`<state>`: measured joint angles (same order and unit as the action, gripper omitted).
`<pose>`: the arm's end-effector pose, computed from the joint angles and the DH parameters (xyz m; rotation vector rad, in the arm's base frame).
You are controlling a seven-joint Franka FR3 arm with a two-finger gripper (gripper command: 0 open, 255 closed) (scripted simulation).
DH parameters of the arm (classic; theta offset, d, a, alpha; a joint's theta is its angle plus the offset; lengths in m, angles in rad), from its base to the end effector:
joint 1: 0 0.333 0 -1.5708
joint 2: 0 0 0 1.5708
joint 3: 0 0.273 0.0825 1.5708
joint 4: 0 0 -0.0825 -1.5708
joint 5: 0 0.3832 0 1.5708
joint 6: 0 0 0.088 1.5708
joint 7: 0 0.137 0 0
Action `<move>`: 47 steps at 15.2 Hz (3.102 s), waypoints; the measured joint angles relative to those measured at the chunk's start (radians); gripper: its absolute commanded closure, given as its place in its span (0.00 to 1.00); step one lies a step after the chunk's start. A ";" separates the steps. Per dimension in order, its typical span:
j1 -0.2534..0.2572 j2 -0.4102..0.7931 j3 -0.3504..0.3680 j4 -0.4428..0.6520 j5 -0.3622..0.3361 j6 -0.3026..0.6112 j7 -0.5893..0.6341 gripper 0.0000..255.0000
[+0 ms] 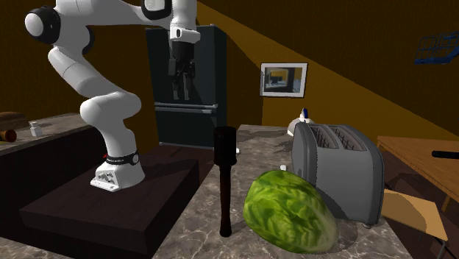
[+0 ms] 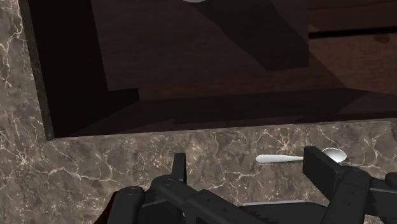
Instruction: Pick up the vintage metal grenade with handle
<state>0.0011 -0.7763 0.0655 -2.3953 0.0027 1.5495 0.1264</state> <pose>0.3320 0.0242 0.5062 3.0883 -0.1239 -0.1029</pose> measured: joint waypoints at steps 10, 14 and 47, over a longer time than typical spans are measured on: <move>-0.057 0.190 -0.130 0.084 -0.083 0.142 -0.142 0.00; -0.077 0.304 -0.191 0.146 -0.104 0.212 -0.212 0.00; -0.151 0.820 -0.377 0.497 -0.001 0.435 -0.505 1.00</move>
<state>-0.1499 0.0433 -0.3112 -1.8981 0.0022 1.9846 -0.3785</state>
